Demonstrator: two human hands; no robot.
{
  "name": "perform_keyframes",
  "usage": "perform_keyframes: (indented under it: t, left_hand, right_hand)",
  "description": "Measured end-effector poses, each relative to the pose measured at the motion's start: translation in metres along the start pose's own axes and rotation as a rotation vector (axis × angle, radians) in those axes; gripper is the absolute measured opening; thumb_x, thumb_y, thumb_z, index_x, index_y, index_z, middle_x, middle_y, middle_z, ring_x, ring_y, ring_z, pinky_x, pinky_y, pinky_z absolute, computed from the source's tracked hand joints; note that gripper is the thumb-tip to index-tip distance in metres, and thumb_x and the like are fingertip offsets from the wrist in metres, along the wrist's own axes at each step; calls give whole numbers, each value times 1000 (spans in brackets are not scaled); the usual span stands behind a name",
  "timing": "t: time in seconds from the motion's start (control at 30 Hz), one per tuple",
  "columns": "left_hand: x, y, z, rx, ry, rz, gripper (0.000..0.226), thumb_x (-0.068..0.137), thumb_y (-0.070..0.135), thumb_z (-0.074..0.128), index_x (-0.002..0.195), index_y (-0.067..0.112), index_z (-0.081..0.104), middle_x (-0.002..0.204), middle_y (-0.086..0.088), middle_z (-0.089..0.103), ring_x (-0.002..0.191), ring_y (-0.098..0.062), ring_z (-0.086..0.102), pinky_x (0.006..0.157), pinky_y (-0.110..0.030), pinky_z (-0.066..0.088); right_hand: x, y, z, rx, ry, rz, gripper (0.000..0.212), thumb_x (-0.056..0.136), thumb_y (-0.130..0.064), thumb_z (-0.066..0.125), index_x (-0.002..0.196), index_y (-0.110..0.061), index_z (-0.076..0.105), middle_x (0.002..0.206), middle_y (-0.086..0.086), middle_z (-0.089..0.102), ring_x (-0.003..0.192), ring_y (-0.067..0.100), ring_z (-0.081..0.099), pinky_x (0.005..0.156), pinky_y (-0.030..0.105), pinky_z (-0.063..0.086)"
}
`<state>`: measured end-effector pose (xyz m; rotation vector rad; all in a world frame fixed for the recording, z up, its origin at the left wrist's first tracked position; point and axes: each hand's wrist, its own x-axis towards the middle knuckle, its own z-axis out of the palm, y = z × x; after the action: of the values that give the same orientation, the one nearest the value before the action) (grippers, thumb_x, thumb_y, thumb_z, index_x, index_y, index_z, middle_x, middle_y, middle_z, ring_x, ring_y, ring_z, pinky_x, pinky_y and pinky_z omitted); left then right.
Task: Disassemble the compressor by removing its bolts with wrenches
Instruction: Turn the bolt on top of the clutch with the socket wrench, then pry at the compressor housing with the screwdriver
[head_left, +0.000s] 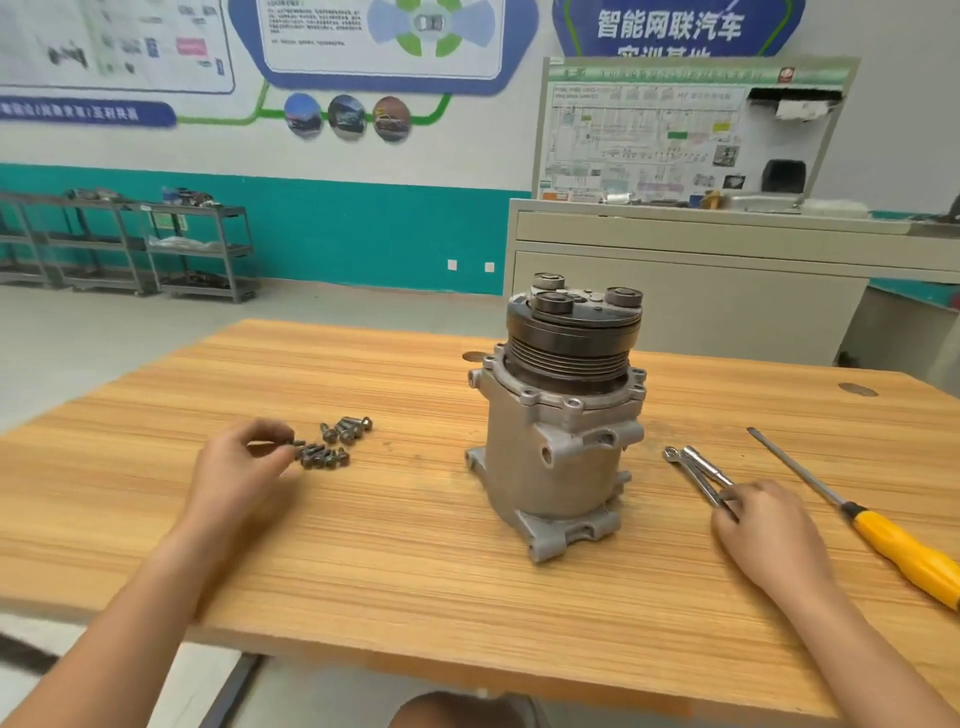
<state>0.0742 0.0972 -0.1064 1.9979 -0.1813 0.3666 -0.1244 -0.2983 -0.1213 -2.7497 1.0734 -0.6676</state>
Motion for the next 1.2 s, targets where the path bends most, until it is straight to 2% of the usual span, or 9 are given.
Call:
perform_keyframes:
  t: [0.07,0.13,0.37,0.67,0.83,0.9,0.97,1.1,1.2]
  left_hand:
    - [10,-15,4,102,12,-34,15,80,1,65,82,16,65,86,-2,65,83,-17,59,72,-26,40]
    - [22,-20,6,133,54,-36,14,80,3,64,86,16,66,87,-1,64,83,-14,56,74,-25,37]
    - [43,-35,13,223,-24,-36,14,83,5,63,94,12,69,101,-6,68,97,-23,61,84,-31,45]
    - [39,-35,12,342,-75,118,12,84,2,61,88,12,67,102,-9,68,98,-26,60,80,-33,44]
    - [26,-27,9,427,-119,196,11,83,1,61,88,8,68,112,-9,65,103,-30,58,83,-37,44]
    - [19,-15,11,335,-35,252,11,84,4,62,93,7,67,122,-7,59,111,-29,54,85,-35,41]
    - [1,10,25,90,25,317,16,87,13,63,103,15,64,127,4,53,117,-20,51,88,-33,42]
    - [-48,78,77,-252,-283,266,66,75,60,50,134,32,42,137,19,39,122,-3,41,100,-33,37]
    - [-66,109,117,-351,-377,218,84,80,64,50,147,22,24,151,8,23,137,-8,27,113,-39,28]
  right_hand:
    - [-1,1,2,39,6,15,28,85,-13,56,110,-3,64,110,14,60,106,31,50,86,37,41]
    - [-2,3,2,17,30,36,27,83,-16,59,106,-4,66,111,13,62,106,31,50,86,38,41]
    - [0,4,6,84,2,66,26,84,-16,60,104,-3,66,116,13,60,107,33,52,85,39,42]
    - [-2,6,6,140,-8,72,21,84,-14,60,100,-3,67,115,12,60,106,31,51,80,36,40]
    - [-5,-1,-1,54,47,33,29,85,-19,60,109,-4,65,121,11,59,115,30,49,97,41,34]
    - [-12,-15,-9,237,136,-39,33,86,-22,61,115,-6,62,126,8,56,120,24,46,102,38,31]
    - [-22,-38,-23,607,118,-104,38,85,-27,62,122,-16,57,128,-5,52,118,8,43,98,26,32]
    - [-32,-97,-35,1100,-133,-143,61,70,-55,62,124,-39,38,114,-34,44,104,-21,41,84,7,35]
    - [-30,-108,-38,1213,-105,-69,80,63,-59,62,134,-37,31,108,-37,39,96,-25,39,72,-3,33]
